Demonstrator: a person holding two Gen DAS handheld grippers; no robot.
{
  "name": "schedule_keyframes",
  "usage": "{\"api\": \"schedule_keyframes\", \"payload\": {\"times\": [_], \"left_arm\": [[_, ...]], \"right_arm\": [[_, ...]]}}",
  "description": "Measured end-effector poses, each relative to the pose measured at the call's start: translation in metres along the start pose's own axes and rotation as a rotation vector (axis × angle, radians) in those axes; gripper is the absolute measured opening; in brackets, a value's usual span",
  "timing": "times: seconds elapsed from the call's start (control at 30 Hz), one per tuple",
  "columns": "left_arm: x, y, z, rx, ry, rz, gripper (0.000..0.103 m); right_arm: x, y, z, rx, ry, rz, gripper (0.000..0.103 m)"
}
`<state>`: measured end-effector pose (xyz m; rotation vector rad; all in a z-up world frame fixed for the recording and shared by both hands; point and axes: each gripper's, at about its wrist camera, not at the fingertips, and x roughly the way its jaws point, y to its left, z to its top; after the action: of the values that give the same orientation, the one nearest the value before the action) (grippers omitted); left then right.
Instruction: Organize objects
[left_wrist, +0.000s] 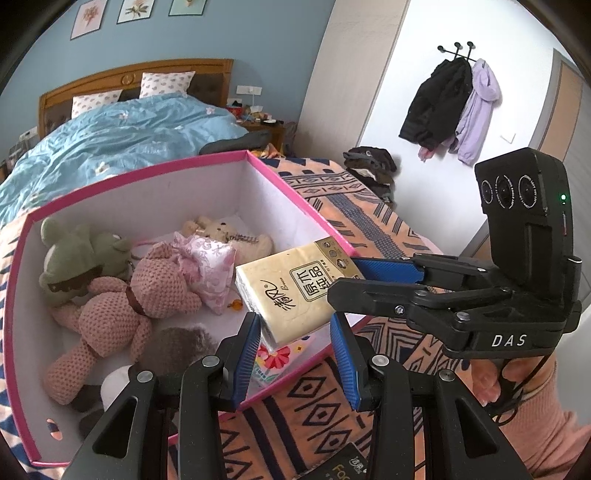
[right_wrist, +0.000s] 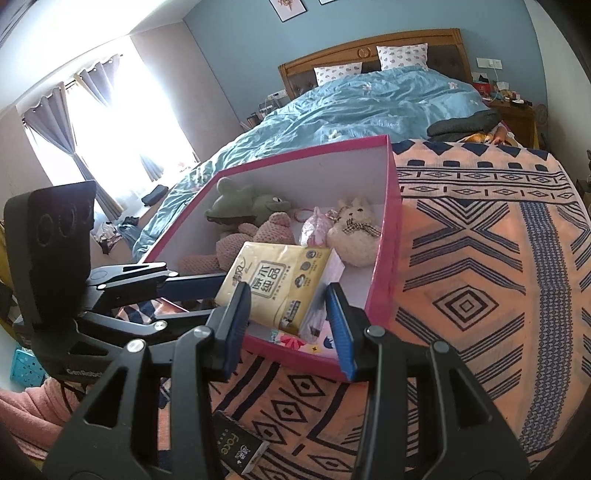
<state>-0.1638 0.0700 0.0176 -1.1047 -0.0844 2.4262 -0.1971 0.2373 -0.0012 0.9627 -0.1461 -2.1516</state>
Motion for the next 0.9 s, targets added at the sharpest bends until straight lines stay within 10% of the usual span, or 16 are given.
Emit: {"api": "schedule_keyframes", "payload": {"times": [0.9], "left_arm": [[-0.011,0.007,-0.009,-0.034,-0.029,0.008,0.056]], "right_arm": [[-0.001,0.011,-0.002,-0.012,0.01,-0.057,0.047]]}}
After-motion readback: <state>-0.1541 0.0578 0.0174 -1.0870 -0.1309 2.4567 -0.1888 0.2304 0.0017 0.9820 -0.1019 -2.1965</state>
